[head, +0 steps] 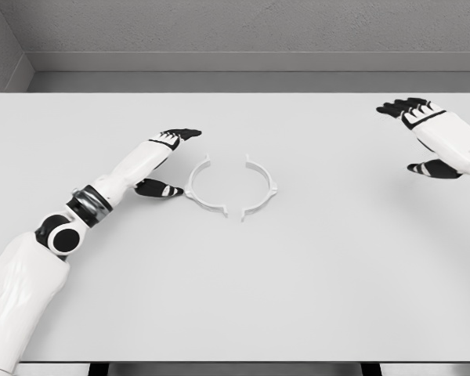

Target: Assemble PVC drainage pipe clamps

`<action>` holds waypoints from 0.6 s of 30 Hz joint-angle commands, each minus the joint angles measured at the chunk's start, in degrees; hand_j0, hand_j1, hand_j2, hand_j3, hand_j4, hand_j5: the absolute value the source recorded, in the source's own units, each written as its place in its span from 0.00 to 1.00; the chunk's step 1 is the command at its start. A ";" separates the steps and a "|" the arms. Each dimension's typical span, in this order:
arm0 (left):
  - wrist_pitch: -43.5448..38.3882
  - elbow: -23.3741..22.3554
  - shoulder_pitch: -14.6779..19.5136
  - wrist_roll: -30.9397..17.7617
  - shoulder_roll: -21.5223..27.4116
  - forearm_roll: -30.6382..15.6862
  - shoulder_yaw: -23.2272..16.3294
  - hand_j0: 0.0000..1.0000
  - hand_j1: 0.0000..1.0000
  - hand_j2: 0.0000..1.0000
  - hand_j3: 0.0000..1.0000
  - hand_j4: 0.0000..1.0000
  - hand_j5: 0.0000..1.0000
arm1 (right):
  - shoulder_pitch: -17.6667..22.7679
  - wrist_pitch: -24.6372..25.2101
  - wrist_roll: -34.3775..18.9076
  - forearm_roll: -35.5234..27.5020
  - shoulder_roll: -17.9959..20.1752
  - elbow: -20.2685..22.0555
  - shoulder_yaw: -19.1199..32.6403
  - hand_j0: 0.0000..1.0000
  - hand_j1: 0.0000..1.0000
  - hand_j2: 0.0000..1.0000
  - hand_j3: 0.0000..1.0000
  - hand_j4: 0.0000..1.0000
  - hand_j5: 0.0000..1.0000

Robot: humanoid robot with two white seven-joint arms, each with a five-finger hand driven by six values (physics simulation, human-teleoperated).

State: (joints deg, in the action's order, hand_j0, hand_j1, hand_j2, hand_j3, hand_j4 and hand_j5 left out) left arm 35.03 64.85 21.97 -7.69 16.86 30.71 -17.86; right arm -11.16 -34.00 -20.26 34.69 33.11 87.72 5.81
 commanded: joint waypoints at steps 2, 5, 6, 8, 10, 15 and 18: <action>-0.03 0.37 0.00 -0.05 -0.51 -0.39 0.02 1.00 1.00 1.00 1.00 1.00 1.00 | 2.55 -1.00 -8.13 -0.59 -0.42 0.52 7.28 1.00 1.00 1.00 1.00 1.00 1.00; -0.03 0.63 -0.09 0.04 -0.60 -0.39 -0.07 1.00 1.00 1.00 1.00 1.00 1.00 | 2.64 -1.00 -8.04 -0.59 -0.50 0.61 6.84 1.00 1.00 1.00 1.00 1.00 1.00; -0.03 0.63 -0.09 0.04 -0.77 -0.39 -0.07 1.00 1.00 1.00 1.00 1.00 1.00 | 2.64 -1.00 -8.04 -0.59 -0.50 0.61 6.84 1.00 1.00 1.00 1.00 1.00 1.00; -0.03 0.63 -0.09 -0.05 -1.30 0.14 -0.07 1.00 1.00 1.00 1.00 1.00 1.00 | 2.64 -1.00 -8.04 -0.59 -0.33 0.61 6.23 1.00 1.00 1.00 1.00 1.00 1.00; -0.03 0.63 -0.09 -0.05 -1.30 0.14 -0.07 1.00 1.00 1.00 1.00 1.00 1.00 | 2.64 -1.00 -8.04 -0.59 -0.33 0.61 6.23 1.00 1.00 1.00 1.00 1.00 1.00; -0.03 0.63 -0.09 -0.05 -1.83 0.93 0.02 1.00 1.00 1.00 1.00 1.00 1.00 | 2.55 -1.00 -7.95 -0.94 -2.00 3.07 5.26 1.00 1.00 1.00 1.00 1.00 1.00; -0.03 0.28 0.26 0.04 -1.13 0.67 0.72 1.00 1.00 1.00 1.00 1.00 1.00 | 2.29 -1.00 -7.95 -0.94 -2.17 3.16 5.00 1.00 1.00 1.00 1.00 1.00 1.00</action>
State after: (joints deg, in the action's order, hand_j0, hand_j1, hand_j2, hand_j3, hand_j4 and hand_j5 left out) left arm 35.03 65.23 22.24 -7.71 15.48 31.81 -17.46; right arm -8.88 -35.14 -28.23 34.15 31.11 90.65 10.99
